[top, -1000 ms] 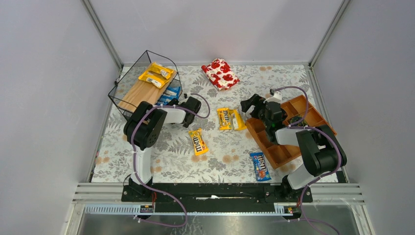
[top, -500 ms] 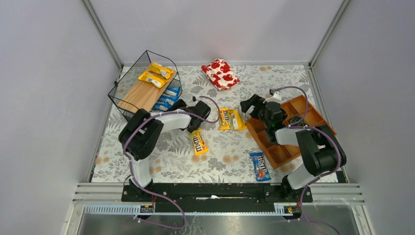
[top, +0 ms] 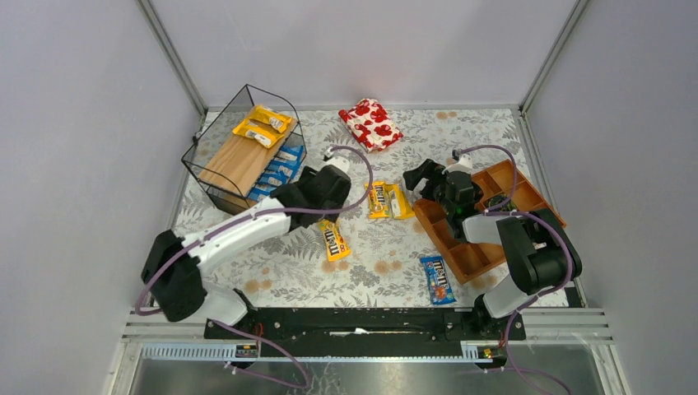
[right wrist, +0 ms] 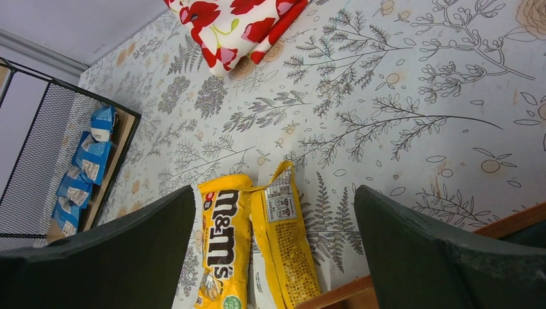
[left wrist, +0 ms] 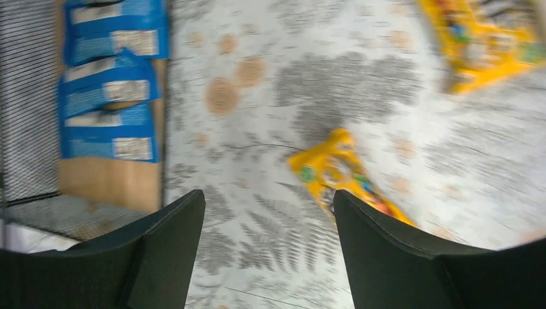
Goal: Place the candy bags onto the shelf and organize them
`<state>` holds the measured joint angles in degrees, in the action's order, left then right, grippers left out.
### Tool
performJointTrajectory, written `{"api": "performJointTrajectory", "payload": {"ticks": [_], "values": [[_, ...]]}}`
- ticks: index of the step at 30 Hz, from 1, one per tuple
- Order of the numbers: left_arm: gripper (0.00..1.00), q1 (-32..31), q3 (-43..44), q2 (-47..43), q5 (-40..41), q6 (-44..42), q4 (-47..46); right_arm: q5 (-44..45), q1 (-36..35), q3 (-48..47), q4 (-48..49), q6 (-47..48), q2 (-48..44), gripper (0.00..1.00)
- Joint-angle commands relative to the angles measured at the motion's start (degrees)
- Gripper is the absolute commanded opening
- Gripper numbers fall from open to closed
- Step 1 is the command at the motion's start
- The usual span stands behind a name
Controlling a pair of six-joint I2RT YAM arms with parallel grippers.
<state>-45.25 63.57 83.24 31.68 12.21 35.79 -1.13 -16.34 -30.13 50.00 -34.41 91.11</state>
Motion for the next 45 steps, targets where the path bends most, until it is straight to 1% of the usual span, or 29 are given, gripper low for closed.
{"api": "performJointTrajectory", "payload": {"ticks": [1,3,6,9,12,14,18,23,28,32,38,45], "values": [[0.78,-7.54,-1.30,-3.07,-8.28,6.07,-0.66,-0.60,0.48,-1.32,1.84,-0.11,0.60,1.00],[0.78,-12.78,-1.36,-1.41,-6.47,8.62,1.06,-0.62,0.47,-1.33,1.78,-0.07,0.72,1.00],[0.79,-20.94,-0.29,4.07,4.53,11.66,5.28,-0.68,0.48,-1.30,1.85,-0.13,0.73,1.00],[0.80,-27.84,2.16,11.90,11.90,13.88,8.92,-0.63,0.46,-1.25,1.85,-0.20,0.74,1.00],[0.80,-31.24,4.54,18.93,15.92,15.58,11.48,-0.54,0.43,-1.19,1.77,-0.22,0.82,1.00],[0.80,-32.23,5.43,22.79,16.71,16.52,12.48,-0.52,0.43,-1.10,1.77,-0.24,0.67,1.00],[0.80,-32.69,5.14,27.67,17.98,17.67,12.46,-0.30,0.54,-0.96,1.86,-0.22,0.41,1.00],[0.78,-32.70,4.08,32.12,22.26,17.51,12.63,-0.33,0.47,-0.92,1.95,-0.29,0.38,1.00],[0.74,-32.35,2.55,34.09,23.75,15.47,9.84,-0.30,0.49,-0.90,2.08,-0.30,0.41,1.00],[0.71,-30.45,1.88,35.90,24.50,14.01,8.08,-0.31,0.49,-0.73,2.07,-0.35,0.38,1.00],[0.57,-27.74,1.50,37.19,25.99,11.46,4.84,-0.33,0.49,-0.74,2.13,-0.39,0.38,1.00],[0.33,-27.43,0.68,36.20,28.07,7.84,1.17,-0.24,0.56,-0.81,2.12,-0.39,0.38,1.00]]}}
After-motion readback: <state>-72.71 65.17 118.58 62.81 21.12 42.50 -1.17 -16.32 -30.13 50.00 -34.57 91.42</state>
